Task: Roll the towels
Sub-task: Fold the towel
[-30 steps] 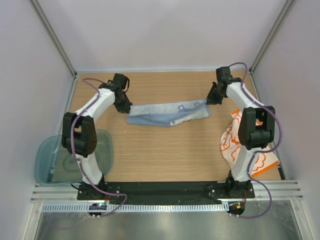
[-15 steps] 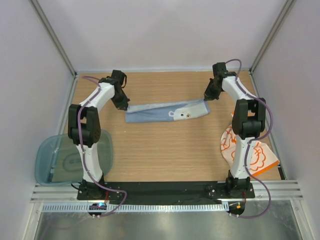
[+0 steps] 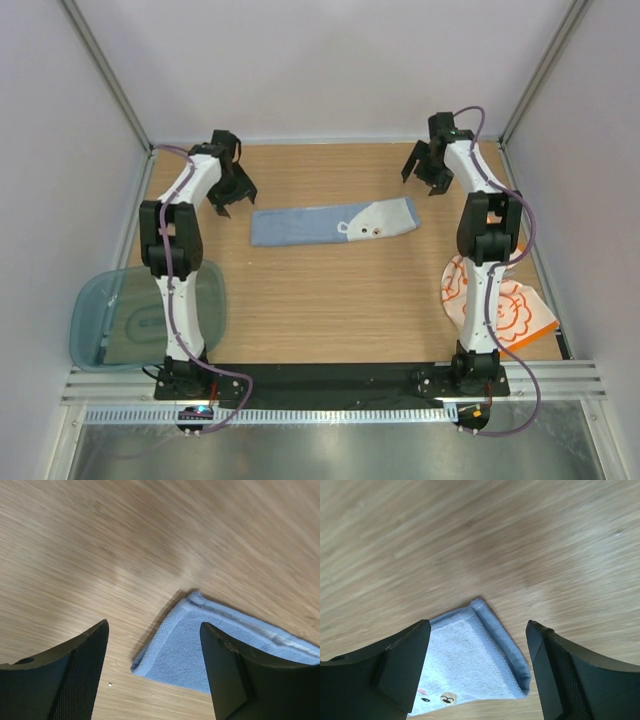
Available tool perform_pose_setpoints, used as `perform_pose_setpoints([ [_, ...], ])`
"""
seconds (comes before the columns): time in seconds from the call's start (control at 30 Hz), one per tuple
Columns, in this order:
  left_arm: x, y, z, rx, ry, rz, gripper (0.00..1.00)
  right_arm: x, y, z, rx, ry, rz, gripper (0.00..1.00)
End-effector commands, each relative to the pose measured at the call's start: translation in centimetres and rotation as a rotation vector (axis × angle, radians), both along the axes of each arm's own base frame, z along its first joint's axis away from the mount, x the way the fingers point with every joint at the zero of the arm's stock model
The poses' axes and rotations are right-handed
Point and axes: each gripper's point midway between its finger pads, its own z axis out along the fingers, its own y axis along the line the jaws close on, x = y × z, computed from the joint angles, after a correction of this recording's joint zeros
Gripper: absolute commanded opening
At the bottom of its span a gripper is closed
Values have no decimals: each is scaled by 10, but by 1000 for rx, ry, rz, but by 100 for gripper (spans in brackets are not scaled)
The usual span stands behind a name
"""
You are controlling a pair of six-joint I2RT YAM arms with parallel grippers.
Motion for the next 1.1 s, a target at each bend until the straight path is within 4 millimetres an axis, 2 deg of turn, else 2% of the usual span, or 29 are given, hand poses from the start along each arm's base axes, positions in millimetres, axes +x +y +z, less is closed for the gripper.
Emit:
perform_pose_setpoints([
  [0.0,1,10,47,31,-74,7,75,12,-26,59,-48,-105,-42,85],
  [0.03,-2,12,54,46,-89,12,75,7,-30,76,-64,-136,-50,86],
  [0.07,-9,15,62,53,-109,20,75,4,-30,81,-63,-145,-51,86],
  [0.1,-14,16,66,64,-119,23,75,-11,-29,70,-61,-114,-49,86],
  [0.13,-19,16,69,98,-129,24,75,-12,-25,90,-43,-180,-40,86],
  [0.17,-30,17,70,108,-129,23,75,-18,-22,93,-25,-196,-32,86],
  [0.2,-36,15,69,111,-129,17,75,-37,-19,67,-10,-141,-20,86],
  [0.23,-41,9,68,99,-129,3,74,-37,-16,68,3,-174,-11,86],
  [0.27,-46,-3,65,84,-131,-26,73,-46,-9,76,39,-194,15,85],
  [0.3,-57,-9,58,72,-115,-47,73,-63,-8,53,48,-143,22,85],
  [0.33,-63,-17,56,60,-109,-71,72,-63,-4,51,61,-163,42,82],
  [0.37,-72,-32,55,52,-102,-113,71,-69,3,49,95,-161,70,81],
  [0.4,-81,-36,57,53,-100,-133,71,-80,6,36,114,-126,84,78],
  [0.47,-92,-53,62,57,-109,-205,71,-85,14,31,152,-124,115,75],
  [0.5,-95,-57,73,56,-129,-228,71,-89,14,23,151,-108,113,75],
  [0.6,-109,-55,87,85,-125,-300,71,-94,8,14,128,-94,98,75],
  [0.73,-128,-42,114,116,-149,-329,71,-94,9,4,133,-88,83,75],
  [0.87,-137,-36,124,135,-173,-357,73,-93,5,-12,124,-74,54,73],
  [0.97,-138,-31,120,169,-154,-387,72,-92,0,-25,128,-60,36,70],
  [1.0,-139,-30,119,176,-145,-402,72,-93,1,-29,133,-52,32,65],
  [1.07,-138,-26,117,198,-139,-403,71,-93,2,-35,142,-47,30,61],
])
